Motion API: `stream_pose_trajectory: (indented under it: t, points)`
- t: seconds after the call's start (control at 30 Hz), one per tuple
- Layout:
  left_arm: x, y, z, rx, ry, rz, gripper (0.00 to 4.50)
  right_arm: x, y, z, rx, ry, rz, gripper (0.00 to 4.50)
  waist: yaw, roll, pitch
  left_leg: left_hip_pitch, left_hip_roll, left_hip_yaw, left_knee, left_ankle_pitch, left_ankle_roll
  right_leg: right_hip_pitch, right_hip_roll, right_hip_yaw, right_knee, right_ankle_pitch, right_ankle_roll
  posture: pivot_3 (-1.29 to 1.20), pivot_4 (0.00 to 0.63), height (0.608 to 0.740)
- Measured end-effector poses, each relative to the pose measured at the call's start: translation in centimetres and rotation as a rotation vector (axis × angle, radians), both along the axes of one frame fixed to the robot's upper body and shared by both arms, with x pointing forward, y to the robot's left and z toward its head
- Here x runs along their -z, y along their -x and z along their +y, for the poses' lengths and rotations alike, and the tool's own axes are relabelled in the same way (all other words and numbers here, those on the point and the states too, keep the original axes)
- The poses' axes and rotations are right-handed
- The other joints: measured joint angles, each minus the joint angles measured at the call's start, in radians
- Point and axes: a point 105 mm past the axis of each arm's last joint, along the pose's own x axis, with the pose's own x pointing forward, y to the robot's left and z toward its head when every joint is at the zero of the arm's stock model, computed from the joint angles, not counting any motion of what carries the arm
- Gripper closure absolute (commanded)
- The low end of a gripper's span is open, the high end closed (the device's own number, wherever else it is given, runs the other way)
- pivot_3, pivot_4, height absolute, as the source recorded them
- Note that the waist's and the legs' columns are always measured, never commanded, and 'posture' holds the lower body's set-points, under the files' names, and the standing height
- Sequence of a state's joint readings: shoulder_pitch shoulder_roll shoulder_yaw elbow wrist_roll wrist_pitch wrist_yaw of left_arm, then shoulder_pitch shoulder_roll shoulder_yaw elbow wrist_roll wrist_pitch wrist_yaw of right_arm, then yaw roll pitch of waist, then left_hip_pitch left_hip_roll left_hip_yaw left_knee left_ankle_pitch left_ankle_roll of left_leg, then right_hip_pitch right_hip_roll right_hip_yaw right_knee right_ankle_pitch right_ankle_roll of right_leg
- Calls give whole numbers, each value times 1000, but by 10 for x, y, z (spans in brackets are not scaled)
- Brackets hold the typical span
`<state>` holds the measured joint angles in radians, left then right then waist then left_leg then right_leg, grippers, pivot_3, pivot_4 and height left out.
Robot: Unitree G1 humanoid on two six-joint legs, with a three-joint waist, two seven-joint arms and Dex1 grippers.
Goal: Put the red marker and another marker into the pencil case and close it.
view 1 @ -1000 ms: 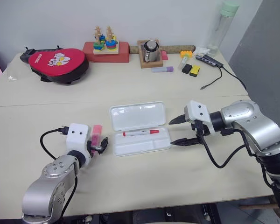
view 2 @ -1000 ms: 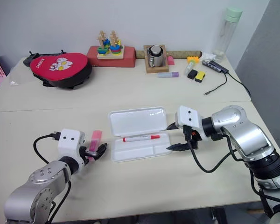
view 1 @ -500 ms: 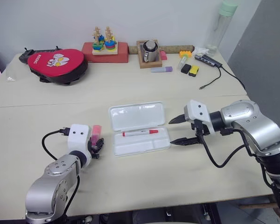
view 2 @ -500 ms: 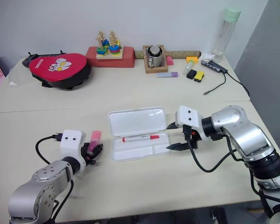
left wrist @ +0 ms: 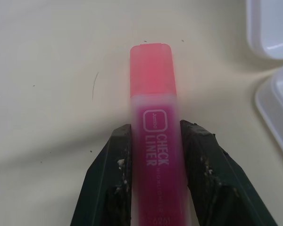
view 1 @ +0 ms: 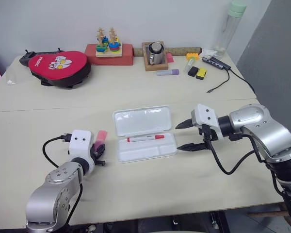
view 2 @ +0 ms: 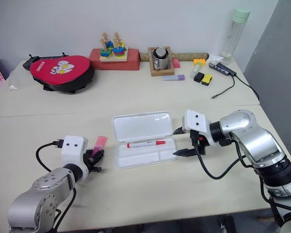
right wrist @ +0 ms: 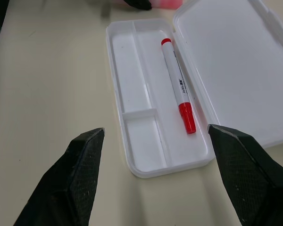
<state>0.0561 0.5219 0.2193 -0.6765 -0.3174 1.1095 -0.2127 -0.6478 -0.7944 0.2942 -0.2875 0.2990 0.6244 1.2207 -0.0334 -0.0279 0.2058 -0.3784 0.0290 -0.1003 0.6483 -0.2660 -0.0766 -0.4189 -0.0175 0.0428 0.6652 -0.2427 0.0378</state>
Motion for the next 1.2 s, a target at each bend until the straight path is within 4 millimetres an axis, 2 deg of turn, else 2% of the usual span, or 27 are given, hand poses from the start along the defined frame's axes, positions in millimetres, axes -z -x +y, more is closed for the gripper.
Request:
stream_pose_trajectory:
  t: [0.27,0.47,0.63,0.73,0.83,0.97,1.2]
  points:
    - [-47,9,-8,343,-121,-34,3311,0,0,-3,2,10,3,849,3,0,0,-1,0,1,0,0,0,0,-1,0,-2,0,0,0,150,740]
    - [-82,18,-56,786,-117,-74,3311,1,-3,-5,12,8,7,849,2,0,0,-1,0,2,0,0,0,0,-1,0,-2,0,1,0,150,740]
    - [-69,21,-84,1023,-123,-78,3311,1,-4,-6,21,10,7,849,-1,1,0,-1,0,2,-1,0,0,-1,0,1,-1,0,0,0,150,740]
    - [-55,16,-90,1103,-158,-61,3311,1,-5,-6,23,8,1,849,1,1,0,-1,0,2,-1,0,0,-1,0,1,-2,0,0,0,150,740]
    - [-43,11,-92,1152,-190,-44,3311,1,-5,-7,27,10,2,849,1,1,0,-2,0,2,-1,0,0,-1,0,1,-2,0,0,0,150,740]
    - [-37,-3,-91,1155,-226,-68,3311,1,-4,-8,33,11,1,849,1,1,0,-2,0,2,-1,0,0,-1,0,1,-1,0,0,0,150,740]
    - [-27,-7,-95,1177,-232,-76,3311,-3,-4,-11,51,6,-19,849,1,1,0,-2,0,2,-1,0,0,-1,0,1,-1,0,0,0,150,740]
